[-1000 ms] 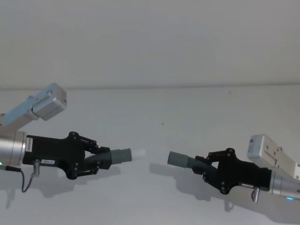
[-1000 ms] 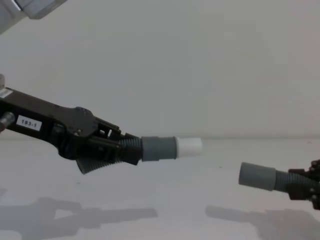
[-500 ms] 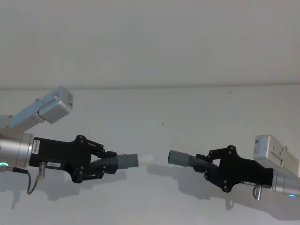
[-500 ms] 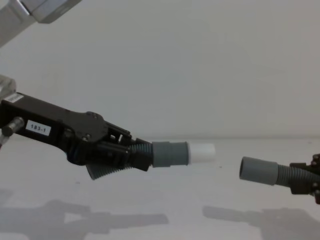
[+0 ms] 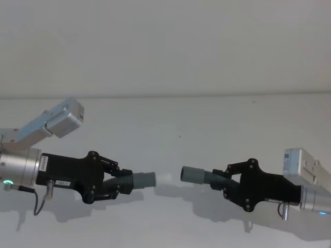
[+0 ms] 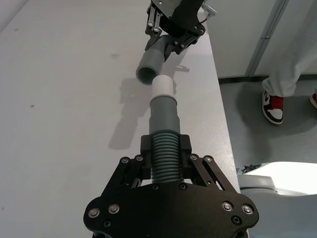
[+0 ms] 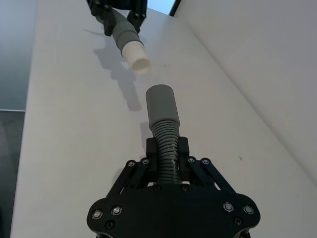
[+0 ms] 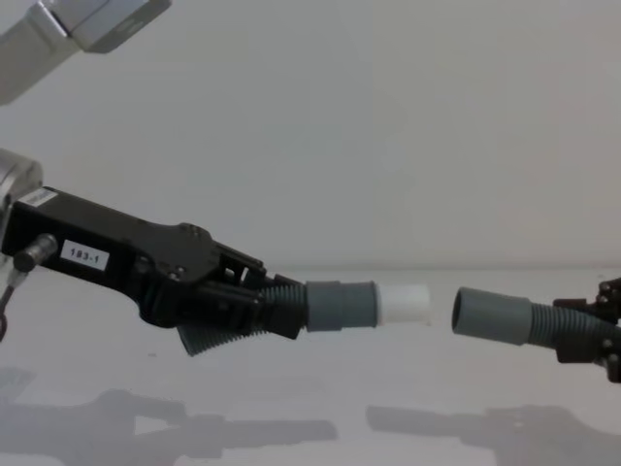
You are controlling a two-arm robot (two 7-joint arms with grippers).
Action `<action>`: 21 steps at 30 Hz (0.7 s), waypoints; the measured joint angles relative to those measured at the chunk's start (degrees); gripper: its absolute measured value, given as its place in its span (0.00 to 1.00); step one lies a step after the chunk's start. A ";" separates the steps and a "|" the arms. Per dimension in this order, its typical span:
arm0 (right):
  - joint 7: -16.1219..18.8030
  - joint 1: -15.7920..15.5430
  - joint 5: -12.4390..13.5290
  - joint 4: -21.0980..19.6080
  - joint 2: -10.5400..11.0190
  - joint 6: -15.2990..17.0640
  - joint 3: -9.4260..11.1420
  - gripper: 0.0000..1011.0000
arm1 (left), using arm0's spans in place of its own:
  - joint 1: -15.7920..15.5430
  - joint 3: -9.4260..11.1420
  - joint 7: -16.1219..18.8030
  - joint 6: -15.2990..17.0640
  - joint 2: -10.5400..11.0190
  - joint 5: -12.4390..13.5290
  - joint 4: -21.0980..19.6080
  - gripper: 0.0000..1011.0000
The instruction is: Use both hands to pick up one end of the pipe from the table, align the ends, and insert them.
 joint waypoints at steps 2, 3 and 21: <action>0.48 0.09 0.24 -0.11 0.28 -0.30 -0.11 0.21 | -0.05 0.09 -0.08 -0.08 -0.05 -0.04 0.09 0.29; 0.83 0.16 0.41 -0.21 0.47 -0.45 -0.22 0.21 | -0.06 0.11 -0.10 -0.10 -0.07 -0.05 0.13 0.29; 3.26 0.99 1.45 -0.60 1.98 -1.80 -1.25 0.21 | -0.22 0.38 -0.34 -0.30 -0.26 -0.16 0.44 0.29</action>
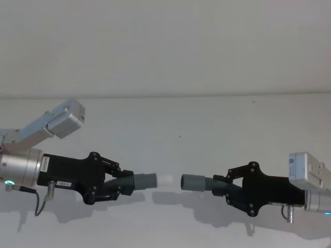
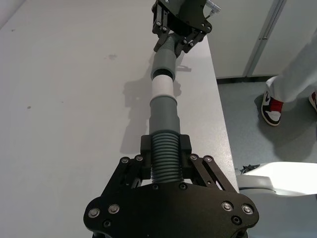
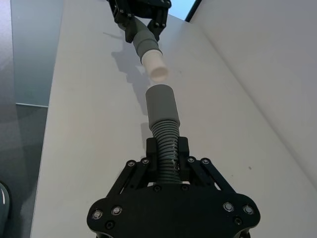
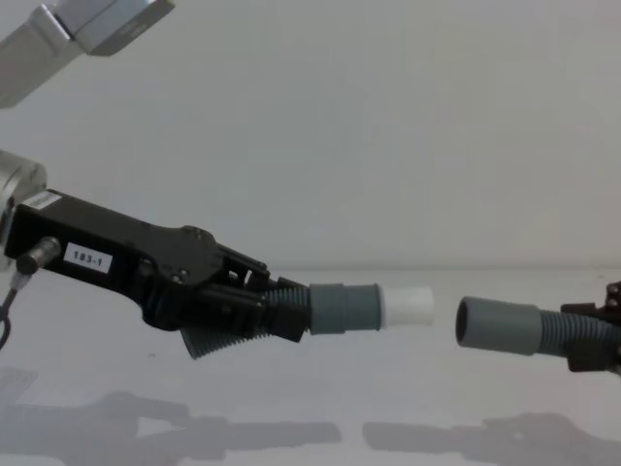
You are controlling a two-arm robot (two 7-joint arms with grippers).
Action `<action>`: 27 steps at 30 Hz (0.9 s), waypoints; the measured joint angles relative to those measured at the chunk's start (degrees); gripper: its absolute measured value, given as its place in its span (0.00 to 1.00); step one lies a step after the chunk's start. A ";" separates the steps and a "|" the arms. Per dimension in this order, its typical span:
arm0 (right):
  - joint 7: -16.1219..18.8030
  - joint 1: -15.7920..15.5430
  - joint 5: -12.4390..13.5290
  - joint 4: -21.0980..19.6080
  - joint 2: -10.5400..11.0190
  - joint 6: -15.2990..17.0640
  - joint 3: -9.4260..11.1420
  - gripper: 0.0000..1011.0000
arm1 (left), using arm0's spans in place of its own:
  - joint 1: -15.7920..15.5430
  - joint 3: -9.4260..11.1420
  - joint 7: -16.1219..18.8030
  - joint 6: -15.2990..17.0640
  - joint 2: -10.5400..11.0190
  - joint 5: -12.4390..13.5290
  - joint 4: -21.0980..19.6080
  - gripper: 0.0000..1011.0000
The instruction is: Use both hands to pick up one end of the pipe from the table, align the ends, and insert them.
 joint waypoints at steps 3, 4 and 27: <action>0.06 0.17 0.11 0.00 0.00 -0.16 -0.19 0.21 | -0.02 0.02 -0.02 -0.02 -0.01 -0.01 0.02 0.29; 0.07 0.22 0.15 0.00 0.00 -0.18 -0.26 0.21 | -0.02 0.02 -0.02 -0.02 -0.02 -0.01 0.02 0.29; -0.08 1.73 0.81 0.33 -1.11 -0.29 -1.99 0.21 | -0.04 0.09 -0.07 -0.04 -0.06 0.00 0.09 0.29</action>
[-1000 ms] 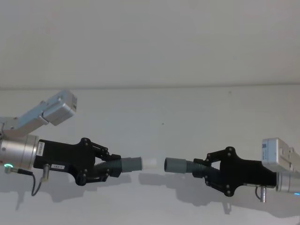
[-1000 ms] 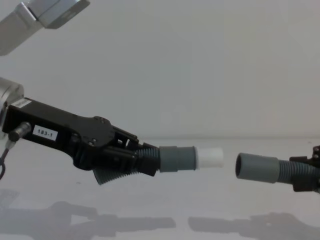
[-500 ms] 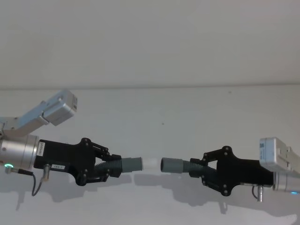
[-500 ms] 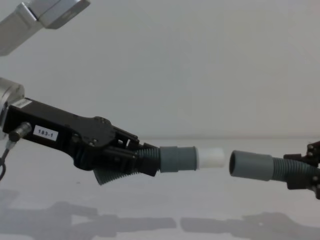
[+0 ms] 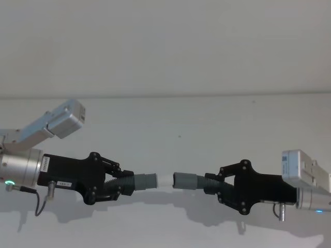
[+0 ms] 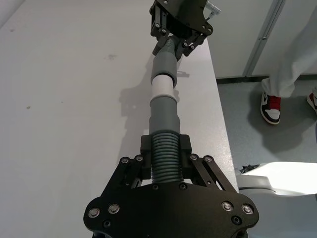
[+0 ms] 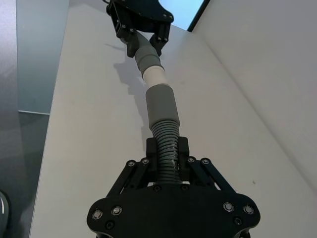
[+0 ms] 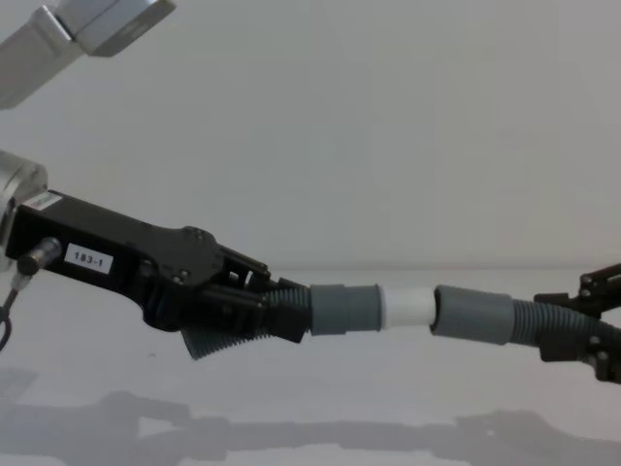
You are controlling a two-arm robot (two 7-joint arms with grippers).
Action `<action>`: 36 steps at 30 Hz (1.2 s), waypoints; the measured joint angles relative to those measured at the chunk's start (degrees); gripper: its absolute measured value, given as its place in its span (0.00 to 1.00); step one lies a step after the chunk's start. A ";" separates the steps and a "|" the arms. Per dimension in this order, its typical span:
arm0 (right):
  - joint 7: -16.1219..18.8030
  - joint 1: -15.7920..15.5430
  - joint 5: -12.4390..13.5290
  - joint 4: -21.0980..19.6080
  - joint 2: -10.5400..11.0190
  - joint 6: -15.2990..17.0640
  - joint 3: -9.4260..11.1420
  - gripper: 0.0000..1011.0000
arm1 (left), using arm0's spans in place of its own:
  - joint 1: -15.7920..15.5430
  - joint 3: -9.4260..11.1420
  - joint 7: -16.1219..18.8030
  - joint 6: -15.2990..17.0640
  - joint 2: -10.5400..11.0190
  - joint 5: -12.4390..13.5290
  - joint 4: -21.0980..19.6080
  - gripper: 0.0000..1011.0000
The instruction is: Use both hands to pick up one end of the pipe from the table, align the ends, and insert them.
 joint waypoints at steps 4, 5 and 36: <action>-0.06 0.18 0.19 0.03 -0.07 0.00 -0.19 0.21 | 0.00 0.00 0.00 0.00 0.00 0.00 0.00 0.29; -0.07 0.21 0.24 0.04 -0.08 0.00 -0.23 0.21 | 0.00 0.00 0.00 0.00 0.00 0.00 -0.01 0.29; 3.36 1.90 2.09 -1.08 0.79 -0.46 -2.96 0.21 | 0.00 -0.01 -0.01 0.01 0.01 0.00 -0.01 0.29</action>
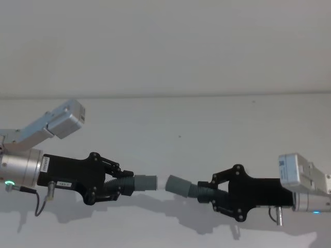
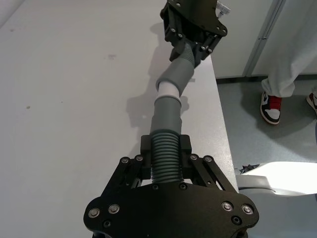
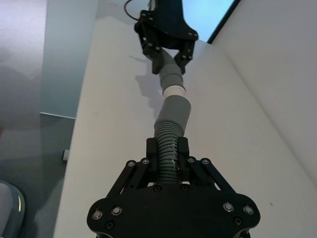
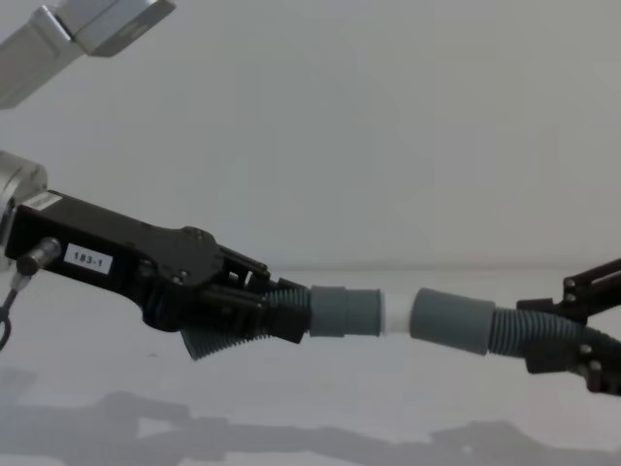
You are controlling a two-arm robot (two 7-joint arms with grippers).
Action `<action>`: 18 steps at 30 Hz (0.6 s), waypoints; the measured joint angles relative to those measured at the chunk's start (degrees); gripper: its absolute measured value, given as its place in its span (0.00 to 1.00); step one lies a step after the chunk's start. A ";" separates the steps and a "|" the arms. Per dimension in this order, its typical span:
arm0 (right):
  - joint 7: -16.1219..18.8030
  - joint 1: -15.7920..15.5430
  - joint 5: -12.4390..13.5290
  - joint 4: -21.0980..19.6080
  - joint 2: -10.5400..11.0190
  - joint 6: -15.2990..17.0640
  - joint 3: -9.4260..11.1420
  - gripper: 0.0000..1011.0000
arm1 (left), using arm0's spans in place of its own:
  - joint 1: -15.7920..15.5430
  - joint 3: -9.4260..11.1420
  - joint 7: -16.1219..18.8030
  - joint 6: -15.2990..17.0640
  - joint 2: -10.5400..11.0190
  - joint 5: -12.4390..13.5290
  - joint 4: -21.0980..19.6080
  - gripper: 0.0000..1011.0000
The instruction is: Use both hands to pick up one end of the pipe from the table, align the ends, and insert them.
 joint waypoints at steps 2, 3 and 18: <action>0.38 0.16 0.00 -0.06 0.07 -0.03 -0.25 0.21 | 0.00 0.00 0.00 0.00 0.00 0.00 0.00 0.29; 0.74 0.32 0.01 -0.11 0.15 -0.04 -0.51 0.21 | 0.00 0.00 0.00 0.00 0.00 0.01 0.00 0.29; 2.12 1.21 -0.14 -0.63 0.51 -0.14 -1.89 0.21 | 0.00 -0.01 0.02 0.00 0.07 0.01 0.01 0.29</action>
